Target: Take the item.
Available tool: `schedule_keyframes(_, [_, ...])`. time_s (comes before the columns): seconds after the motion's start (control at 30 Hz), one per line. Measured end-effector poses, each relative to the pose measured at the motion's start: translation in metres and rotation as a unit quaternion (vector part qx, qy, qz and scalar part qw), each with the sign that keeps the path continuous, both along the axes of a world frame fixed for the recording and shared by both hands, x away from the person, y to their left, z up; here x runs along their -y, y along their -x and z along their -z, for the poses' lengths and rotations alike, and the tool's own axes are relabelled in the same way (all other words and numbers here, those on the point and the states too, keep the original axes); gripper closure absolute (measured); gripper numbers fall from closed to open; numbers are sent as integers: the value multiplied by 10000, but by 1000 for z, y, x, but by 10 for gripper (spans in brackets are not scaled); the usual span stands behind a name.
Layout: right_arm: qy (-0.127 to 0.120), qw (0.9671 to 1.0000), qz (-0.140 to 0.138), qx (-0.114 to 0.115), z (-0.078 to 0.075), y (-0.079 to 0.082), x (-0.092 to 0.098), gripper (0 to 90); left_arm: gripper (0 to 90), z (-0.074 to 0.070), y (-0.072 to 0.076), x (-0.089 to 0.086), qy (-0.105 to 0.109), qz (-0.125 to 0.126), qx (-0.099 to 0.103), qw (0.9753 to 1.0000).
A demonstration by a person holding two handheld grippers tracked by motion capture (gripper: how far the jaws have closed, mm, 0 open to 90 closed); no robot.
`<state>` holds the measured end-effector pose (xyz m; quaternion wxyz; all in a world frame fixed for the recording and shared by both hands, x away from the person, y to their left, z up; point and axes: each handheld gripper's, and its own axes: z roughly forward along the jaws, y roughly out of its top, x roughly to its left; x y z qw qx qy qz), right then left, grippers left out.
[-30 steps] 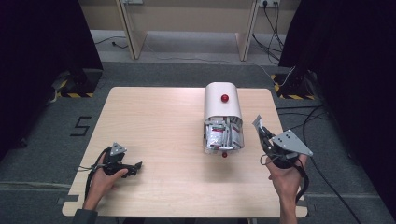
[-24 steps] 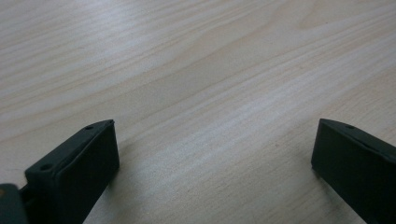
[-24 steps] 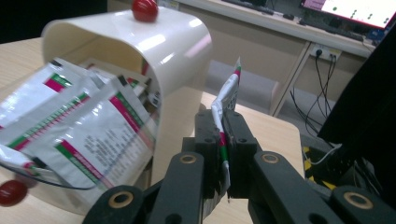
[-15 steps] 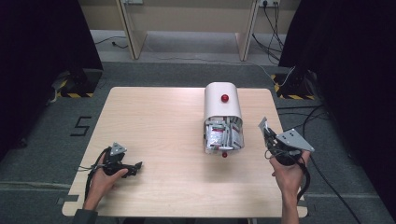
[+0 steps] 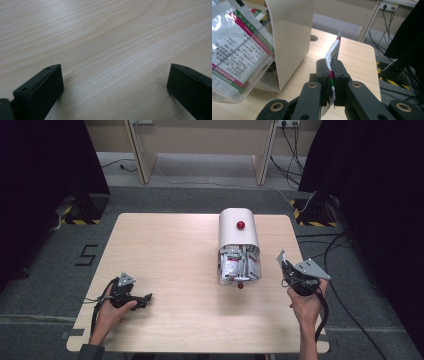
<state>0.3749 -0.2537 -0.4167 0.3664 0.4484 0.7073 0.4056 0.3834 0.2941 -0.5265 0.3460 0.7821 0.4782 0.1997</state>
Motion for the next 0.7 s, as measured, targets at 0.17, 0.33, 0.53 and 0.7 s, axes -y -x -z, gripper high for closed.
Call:
schedule_keyframes(0.17, [17, 9999, -9, -122, 8, -2, -2, 862, 0, 0, 0, 0, -1, 0, 1, 10000])
schedule_keyframes(0.33, [15, 9995, 42, -306, 20, -10, 0, 862, 0, 0, 0, 0, 1, 1, -1, 10000])
schedule_keyframes(0.53, [-34, 9985, 111, -535, 37, -17, 6, 861, 0, 0, 0, 0, 0, 1, 0, 10000])
schedule_keyframes(0.7, [-9, 9975, 98, -696, 50, -23, 6, 861, 0, 0, 0, 0, 1, 1, 1, 10000])
